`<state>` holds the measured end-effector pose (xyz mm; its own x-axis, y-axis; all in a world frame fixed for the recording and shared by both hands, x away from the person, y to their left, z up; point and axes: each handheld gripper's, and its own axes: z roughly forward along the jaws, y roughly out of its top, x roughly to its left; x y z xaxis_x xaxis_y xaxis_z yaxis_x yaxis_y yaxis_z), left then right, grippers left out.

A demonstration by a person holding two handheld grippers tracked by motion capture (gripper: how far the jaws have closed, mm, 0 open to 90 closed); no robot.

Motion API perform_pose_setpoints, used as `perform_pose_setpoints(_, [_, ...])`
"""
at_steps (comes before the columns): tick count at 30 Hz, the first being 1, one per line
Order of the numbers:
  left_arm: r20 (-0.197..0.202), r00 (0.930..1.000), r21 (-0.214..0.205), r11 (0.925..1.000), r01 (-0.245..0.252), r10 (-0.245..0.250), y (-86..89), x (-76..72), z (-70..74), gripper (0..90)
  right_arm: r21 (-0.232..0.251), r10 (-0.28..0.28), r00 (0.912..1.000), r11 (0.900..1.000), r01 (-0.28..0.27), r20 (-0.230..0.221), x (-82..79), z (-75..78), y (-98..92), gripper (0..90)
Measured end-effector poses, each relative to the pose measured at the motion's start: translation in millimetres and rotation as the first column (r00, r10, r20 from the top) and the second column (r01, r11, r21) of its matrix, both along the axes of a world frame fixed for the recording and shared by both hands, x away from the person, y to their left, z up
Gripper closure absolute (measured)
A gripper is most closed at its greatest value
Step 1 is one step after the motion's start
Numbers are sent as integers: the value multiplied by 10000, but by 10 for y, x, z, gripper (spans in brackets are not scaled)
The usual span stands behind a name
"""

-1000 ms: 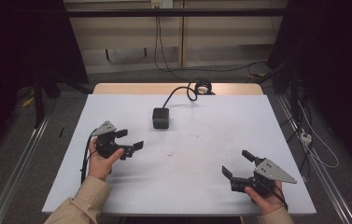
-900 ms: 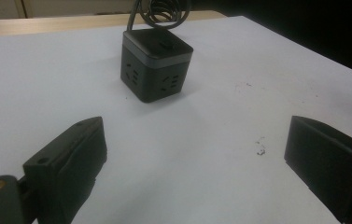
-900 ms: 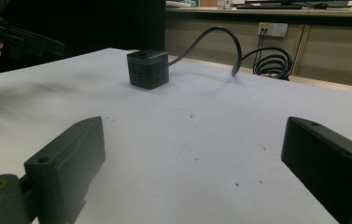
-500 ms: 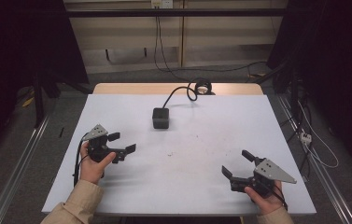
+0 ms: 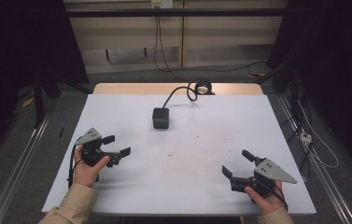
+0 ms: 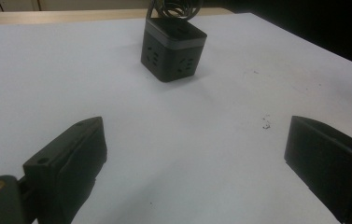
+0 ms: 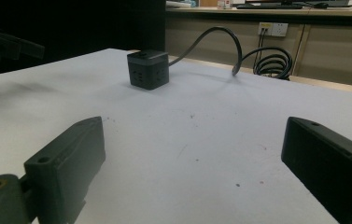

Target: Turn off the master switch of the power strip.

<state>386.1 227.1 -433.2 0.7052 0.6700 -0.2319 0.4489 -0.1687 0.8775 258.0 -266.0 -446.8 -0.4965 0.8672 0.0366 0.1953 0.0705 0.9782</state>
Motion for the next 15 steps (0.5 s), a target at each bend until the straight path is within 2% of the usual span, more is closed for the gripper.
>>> perform_pose_setpoints(15, [-39, 9999, 43, 9999, -108, 108, 112, -105, -51, 53, -6, 38, 10000, 10000, -38, 10, 4, 0, 4, 59])
